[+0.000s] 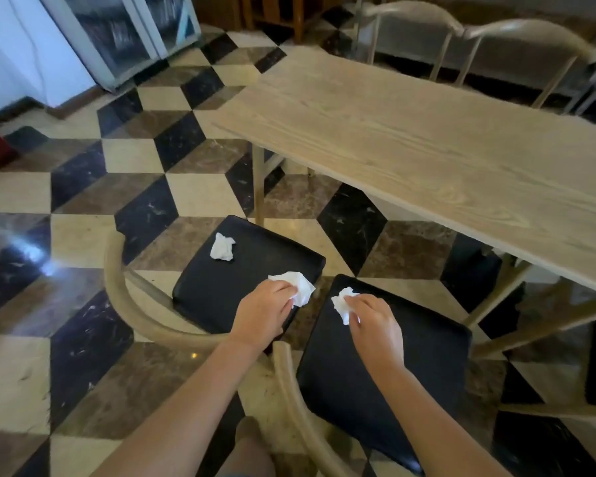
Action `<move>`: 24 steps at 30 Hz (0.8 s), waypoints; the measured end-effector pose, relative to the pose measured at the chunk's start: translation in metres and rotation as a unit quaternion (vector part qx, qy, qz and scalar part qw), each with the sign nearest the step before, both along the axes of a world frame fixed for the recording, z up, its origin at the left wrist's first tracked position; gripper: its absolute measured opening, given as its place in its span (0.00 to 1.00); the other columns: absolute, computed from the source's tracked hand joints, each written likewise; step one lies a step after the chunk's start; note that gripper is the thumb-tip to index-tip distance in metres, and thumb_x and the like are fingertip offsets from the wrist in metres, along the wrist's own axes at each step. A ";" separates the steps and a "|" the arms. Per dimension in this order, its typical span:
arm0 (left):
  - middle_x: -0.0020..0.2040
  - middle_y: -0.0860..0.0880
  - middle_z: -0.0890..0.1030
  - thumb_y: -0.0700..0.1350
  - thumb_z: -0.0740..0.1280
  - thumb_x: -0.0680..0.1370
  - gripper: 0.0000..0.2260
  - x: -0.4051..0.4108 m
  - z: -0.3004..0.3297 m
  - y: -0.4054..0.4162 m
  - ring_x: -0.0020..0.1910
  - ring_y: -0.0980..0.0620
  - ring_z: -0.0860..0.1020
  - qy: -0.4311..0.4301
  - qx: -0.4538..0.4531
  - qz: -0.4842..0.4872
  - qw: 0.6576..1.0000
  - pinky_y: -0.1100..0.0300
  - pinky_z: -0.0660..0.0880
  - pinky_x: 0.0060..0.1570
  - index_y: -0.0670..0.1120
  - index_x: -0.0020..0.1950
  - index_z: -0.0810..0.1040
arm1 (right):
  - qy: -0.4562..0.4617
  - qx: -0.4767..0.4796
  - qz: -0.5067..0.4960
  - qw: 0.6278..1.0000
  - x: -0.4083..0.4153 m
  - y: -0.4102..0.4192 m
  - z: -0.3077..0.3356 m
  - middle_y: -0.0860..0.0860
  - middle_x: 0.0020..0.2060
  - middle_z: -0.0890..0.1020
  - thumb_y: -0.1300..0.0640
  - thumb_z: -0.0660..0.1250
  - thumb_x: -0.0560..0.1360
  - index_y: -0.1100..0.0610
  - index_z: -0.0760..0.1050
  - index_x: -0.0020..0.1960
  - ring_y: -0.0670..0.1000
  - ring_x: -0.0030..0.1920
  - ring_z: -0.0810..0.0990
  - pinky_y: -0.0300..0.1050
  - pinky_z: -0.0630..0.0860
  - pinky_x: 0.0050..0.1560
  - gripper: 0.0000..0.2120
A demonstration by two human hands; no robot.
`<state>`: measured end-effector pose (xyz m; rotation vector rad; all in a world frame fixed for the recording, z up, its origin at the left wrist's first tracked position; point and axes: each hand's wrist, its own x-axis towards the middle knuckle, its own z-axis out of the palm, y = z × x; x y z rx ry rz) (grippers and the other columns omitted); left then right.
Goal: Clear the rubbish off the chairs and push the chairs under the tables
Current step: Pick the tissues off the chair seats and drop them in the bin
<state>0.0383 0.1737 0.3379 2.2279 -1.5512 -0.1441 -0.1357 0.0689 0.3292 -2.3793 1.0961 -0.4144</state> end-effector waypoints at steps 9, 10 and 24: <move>0.51 0.45 0.83 0.38 0.69 0.74 0.07 0.084 0.031 0.113 0.50 0.45 0.79 -0.025 -0.029 0.040 0.998 0.53 0.78 0.48 0.42 0.51 0.80 | -0.043 -0.074 0.056 0.995 0.086 0.075 0.039 0.57 0.50 0.83 0.68 0.72 0.68 0.62 0.80 0.55 0.55 0.51 0.80 0.49 0.81 0.46 0.15; 0.53 0.45 0.82 0.38 0.69 0.74 0.08 0.096 0.031 0.128 0.52 0.46 0.79 -0.020 -0.027 0.041 0.999 0.53 0.77 0.51 0.42 0.53 0.80 | -0.052 -0.076 0.055 0.994 0.100 0.090 0.042 0.57 0.51 0.83 0.68 0.72 0.69 0.62 0.80 0.55 0.54 0.51 0.80 0.48 0.80 0.47 0.15; 0.55 0.45 0.82 0.42 0.67 0.76 0.10 0.251 0.032 0.275 0.54 0.45 0.79 -0.012 -0.019 0.051 0.998 0.54 0.74 0.56 0.44 0.56 0.80 | -0.090 -0.056 0.040 0.994 0.272 0.235 0.051 0.54 0.51 0.82 0.65 0.70 0.72 0.59 0.79 0.57 0.51 0.51 0.79 0.44 0.80 0.44 0.14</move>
